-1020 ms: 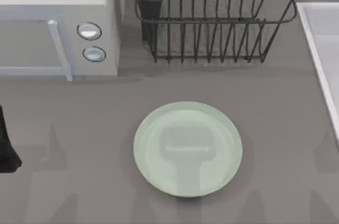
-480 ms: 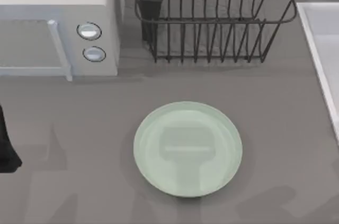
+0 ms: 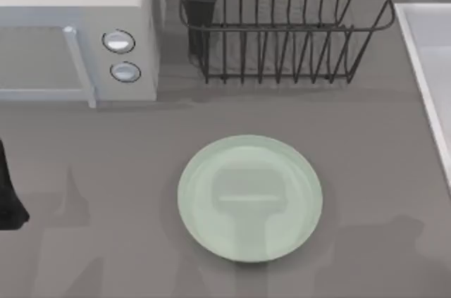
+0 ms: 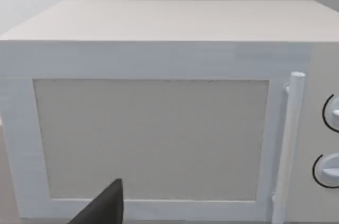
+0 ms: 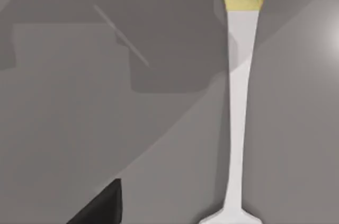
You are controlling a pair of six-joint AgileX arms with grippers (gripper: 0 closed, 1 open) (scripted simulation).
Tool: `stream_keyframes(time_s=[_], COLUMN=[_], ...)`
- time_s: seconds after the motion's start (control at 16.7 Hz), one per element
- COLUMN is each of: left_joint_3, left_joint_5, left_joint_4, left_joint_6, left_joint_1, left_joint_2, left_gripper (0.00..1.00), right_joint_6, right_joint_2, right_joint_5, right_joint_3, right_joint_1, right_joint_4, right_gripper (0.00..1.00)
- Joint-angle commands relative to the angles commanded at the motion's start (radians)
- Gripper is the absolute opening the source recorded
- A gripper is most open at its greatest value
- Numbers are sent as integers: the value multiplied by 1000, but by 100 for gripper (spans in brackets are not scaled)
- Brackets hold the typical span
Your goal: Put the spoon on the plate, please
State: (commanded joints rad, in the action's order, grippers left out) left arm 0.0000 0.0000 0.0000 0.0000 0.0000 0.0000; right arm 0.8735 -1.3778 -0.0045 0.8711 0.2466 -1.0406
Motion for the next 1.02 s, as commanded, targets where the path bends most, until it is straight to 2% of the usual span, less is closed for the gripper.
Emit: stream_keyframes(time_s=[0.54, 1.02], left_joint_3=[0, 0], left_joint_5=[0, 0], left_joint_4=[0, 0], left_joint_6=[0, 0], left_joint_1=[0, 0], left_joint_2=[0, 0], left_gripper=[100, 100], right_joint_6=[11, 5], right_joint_2=[-37, -213], right_joint_5=[0, 0], right_joint_3=[-10, -204], right_joint_1=[0, -1], right_joint_4=[24, 402], right_gripper=[100, 100])
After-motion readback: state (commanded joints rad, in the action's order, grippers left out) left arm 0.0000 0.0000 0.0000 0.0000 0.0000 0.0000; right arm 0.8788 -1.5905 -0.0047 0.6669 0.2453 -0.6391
